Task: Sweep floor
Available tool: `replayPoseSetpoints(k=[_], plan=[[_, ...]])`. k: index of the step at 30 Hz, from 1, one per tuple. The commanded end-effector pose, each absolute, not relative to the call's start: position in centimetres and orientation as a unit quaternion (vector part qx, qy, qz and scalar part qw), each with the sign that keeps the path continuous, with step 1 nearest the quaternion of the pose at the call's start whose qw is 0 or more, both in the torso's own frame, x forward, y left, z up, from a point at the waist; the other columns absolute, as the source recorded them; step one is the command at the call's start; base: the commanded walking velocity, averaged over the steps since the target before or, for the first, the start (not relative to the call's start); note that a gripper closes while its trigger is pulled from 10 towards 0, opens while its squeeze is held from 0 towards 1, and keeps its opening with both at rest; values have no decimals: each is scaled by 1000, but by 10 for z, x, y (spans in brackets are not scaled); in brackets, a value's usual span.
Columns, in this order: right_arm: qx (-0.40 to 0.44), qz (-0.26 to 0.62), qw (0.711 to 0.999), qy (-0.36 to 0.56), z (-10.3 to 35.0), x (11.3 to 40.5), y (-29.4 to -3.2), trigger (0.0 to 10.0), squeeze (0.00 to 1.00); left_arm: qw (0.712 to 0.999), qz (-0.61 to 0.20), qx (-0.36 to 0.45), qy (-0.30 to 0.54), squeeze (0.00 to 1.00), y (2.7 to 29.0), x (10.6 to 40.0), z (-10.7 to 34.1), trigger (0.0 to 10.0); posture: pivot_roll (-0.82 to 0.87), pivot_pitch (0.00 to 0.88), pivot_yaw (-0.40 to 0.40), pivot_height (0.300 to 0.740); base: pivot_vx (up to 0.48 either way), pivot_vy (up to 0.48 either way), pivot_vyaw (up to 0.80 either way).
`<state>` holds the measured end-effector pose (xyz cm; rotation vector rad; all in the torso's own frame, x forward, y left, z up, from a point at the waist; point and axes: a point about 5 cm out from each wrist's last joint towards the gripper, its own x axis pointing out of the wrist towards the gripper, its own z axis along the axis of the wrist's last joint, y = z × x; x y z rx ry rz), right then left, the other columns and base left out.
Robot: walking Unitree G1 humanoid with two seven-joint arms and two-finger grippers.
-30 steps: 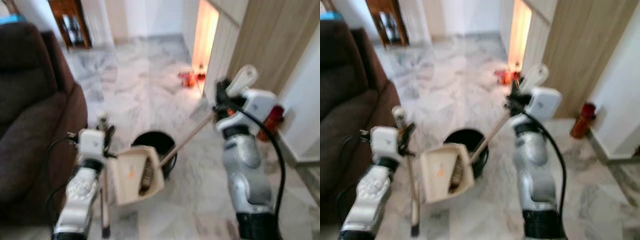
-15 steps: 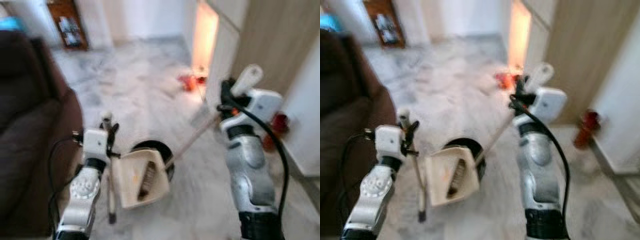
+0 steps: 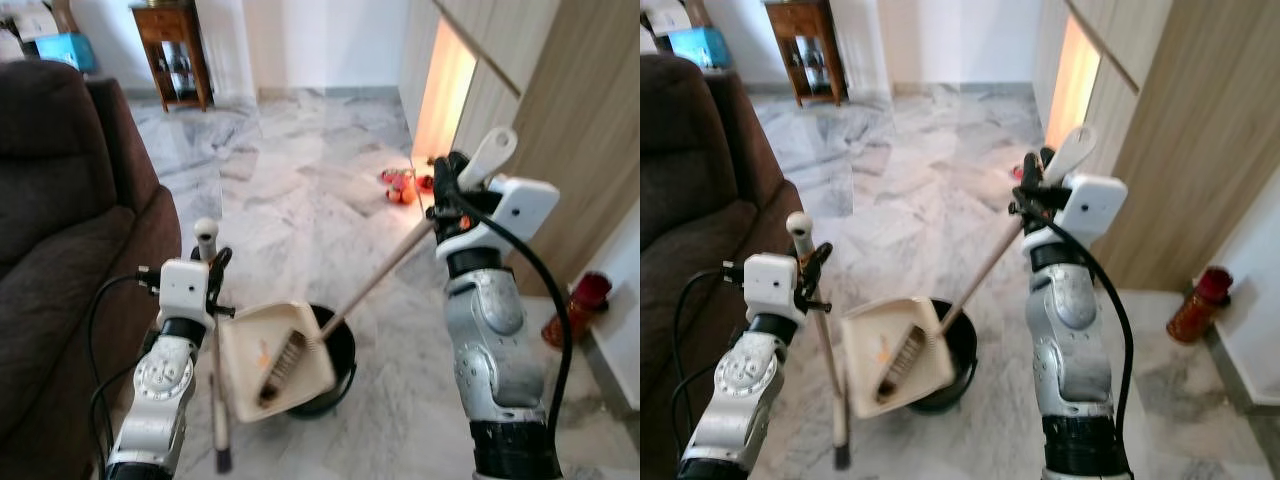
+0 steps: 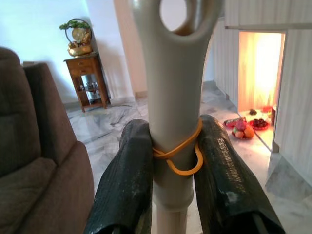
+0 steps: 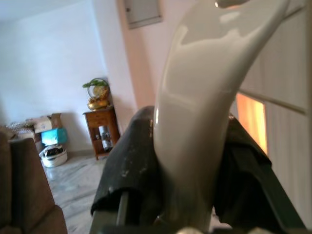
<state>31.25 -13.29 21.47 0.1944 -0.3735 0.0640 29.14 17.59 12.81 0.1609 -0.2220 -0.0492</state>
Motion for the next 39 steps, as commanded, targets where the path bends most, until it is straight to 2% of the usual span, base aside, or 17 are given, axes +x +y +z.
replayPoseSetpoints(k=[1, 12, 16, 33, 39], plan=[[120, 51, 966, -223, 233, 310, -124, 10000, 0, 985, -19, 94, -141, 0, 180, 293, 142, 10000, 154, 0, 20, 740, 349, 0, 0], [128, 53, 960, -244, 242, 309, -122, 10000, 0, 985, -17, 94, -144, 0, 181, 293, 143, 10000, 156, 0, 19, 740, 346, 0, 0], [107, 66, 960, -249, 243, 308, -117, 10000, 0, 985, -17, 93, -144, 0, 181, 293, 143, 10000, 155, 0, 18, 740, 331, 0, 0], [75, 92, 955, -271, 249, 302, -101, 10000, 0, 985, -20, 91, -143, 0, 179, 291, 140, 10000, 149, 0, 18, 740, 0, 0, 0], [50, 114, 949, -288, 251, 297, -87, 10000, 0, 985, -23, 89, -146, 0, 177, 292, 141, 10000, 151, 0, 17, 740, 0, 0, 0]])
